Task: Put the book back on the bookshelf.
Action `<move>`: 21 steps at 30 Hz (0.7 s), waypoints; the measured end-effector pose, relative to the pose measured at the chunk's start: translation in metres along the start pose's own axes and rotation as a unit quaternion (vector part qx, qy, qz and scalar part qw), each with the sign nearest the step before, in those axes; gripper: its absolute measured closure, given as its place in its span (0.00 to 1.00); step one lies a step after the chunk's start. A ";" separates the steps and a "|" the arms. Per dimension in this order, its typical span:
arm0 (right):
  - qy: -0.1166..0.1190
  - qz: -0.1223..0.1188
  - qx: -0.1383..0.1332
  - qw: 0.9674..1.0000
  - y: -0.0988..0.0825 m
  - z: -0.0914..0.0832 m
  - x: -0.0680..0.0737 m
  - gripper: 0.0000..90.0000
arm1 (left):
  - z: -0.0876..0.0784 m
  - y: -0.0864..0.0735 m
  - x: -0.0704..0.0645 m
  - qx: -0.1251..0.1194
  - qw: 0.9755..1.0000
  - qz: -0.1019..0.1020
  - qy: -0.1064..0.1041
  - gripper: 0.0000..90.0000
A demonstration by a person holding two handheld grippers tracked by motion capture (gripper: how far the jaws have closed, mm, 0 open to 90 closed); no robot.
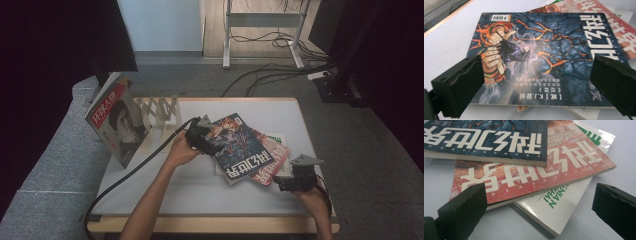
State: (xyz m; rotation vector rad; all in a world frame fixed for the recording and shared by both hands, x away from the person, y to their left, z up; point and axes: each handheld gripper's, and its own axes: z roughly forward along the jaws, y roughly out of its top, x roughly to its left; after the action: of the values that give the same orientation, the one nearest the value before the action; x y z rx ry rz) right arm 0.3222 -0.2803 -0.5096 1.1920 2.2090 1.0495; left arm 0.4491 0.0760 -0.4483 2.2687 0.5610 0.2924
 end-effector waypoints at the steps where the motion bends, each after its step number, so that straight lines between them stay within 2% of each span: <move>1: 0.001 -0.001 0.000 1.000 0.001 0.000 0.001 0.00 | 0.002 0.000 0.001 -0.004 1.000 -0.001 -0.001 0.00; 3: 0.002 -0.002 -0.001 1.000 0.002 0.001 0.002 0.00 | 0.005 0.000 0.005 -0.008 1.000 -0.008 -0.002 0.00; 7: 0.005 -0.007 -0.001 1.000 0.005 0.003 0.005 0.00 | 0.013 0.001 0.012 0.004 1.000 -0.005 0.009 0.00; 12: 0.009 -0.016 0.000 1.000 0.009 0.008 0.011 0.00 | 0.021 0.003 0.020 0.001 1.000 -0.009 0.008 0.00; 16: 0.012 -0.018 0.000 1.000 0.011 0.010 0.013 0.00 | 0.027 0.000 0.026 0.002 1.000 -0.022 0.003 0.00; 18: 0.013 -0.019 0.002 1.000 0.012 0.012 0.015 0.00 | 0.030 -0.002 0.027 0.007 1.000 -0.024 0.001 0.00; 21: 0.015 -0.021 0.001 1.000 0.014 0.015 0.016 0.00 | 0.034 -0.004 0.025 0.013 1.000 -0.018 0.001 0.00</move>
State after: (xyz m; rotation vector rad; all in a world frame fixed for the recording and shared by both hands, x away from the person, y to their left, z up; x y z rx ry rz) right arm 0.3304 -0.2559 -0.5085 1.1321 2.2488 1.0557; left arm 0.4821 0.0689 -0.4737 2.2816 0.6091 0.2723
